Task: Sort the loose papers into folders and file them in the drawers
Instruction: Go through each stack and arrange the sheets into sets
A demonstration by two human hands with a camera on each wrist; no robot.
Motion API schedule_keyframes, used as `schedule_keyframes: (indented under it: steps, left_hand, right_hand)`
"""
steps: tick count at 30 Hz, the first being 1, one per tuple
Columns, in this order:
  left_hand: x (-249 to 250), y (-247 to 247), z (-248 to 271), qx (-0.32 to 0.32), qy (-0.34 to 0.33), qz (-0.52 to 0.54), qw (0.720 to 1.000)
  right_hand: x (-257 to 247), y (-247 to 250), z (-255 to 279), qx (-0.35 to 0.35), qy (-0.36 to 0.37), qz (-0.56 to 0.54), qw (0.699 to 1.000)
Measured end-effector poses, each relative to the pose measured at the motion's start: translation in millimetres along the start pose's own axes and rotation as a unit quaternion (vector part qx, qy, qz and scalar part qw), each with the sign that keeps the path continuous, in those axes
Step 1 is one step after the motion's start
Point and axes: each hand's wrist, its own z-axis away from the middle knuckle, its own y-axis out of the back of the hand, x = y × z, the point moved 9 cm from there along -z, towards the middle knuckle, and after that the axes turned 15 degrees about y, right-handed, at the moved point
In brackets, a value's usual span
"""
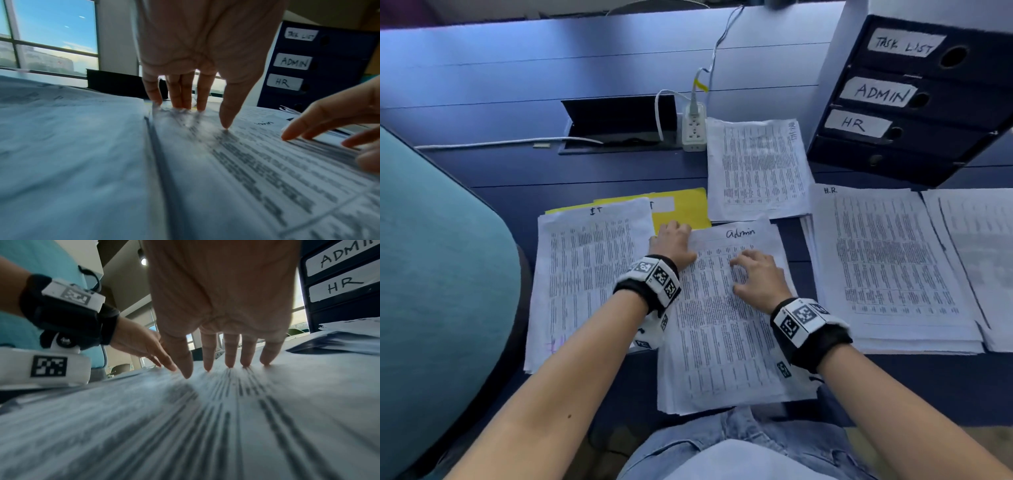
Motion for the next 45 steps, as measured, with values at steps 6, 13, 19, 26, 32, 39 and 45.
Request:
schedule_keyframes:
  steps: [6,13,19,26,32,39,45]
  left_hand:
    - [6.3,6.3,4.1,0.040,-0.074,0.051,0.995]
    - [0.0,22.1,5.9,0.054,-0.097,0.139,0.984]
    - [1.0,12.3,30.0,-0.118,-0.198,0.222,0.948]
    - [-1.4,7.4,14.1,-0.241,-0.106,0.344,0.901]
    - [-10.9,-4.1,-15.4,-0.083,-0.058,0.084,0.991]
    - [-5.7,-0.6,-6.5,0.002,-0.088,0.046,0.995]
    - [-6.4,5.7,-3.0,-0.028,-0.084,0.061,0.994]
  right_hand:
    - [-1.5,-10.1,6.4,-0.001,0.009,0.063,0.998]
    - [16.3,10.3,13.7,0.179,-0.070,0.016,0.981]
    - [56.9,33.3,37.1,0.353,-0.133,-0.183,0.908]
    - [40.5,27.1,41.9,0.341,-0.021,-0.269,0.901]
    - [37.0,10.4,33.1,0.263,-0.005,-0.298,0.917]
    - [32.0,17.3,31.2,0.266,0.025,-0.268,0.926]
    - [41.5,13.9,29.4,0.258,0.000,-0.251,0.933]
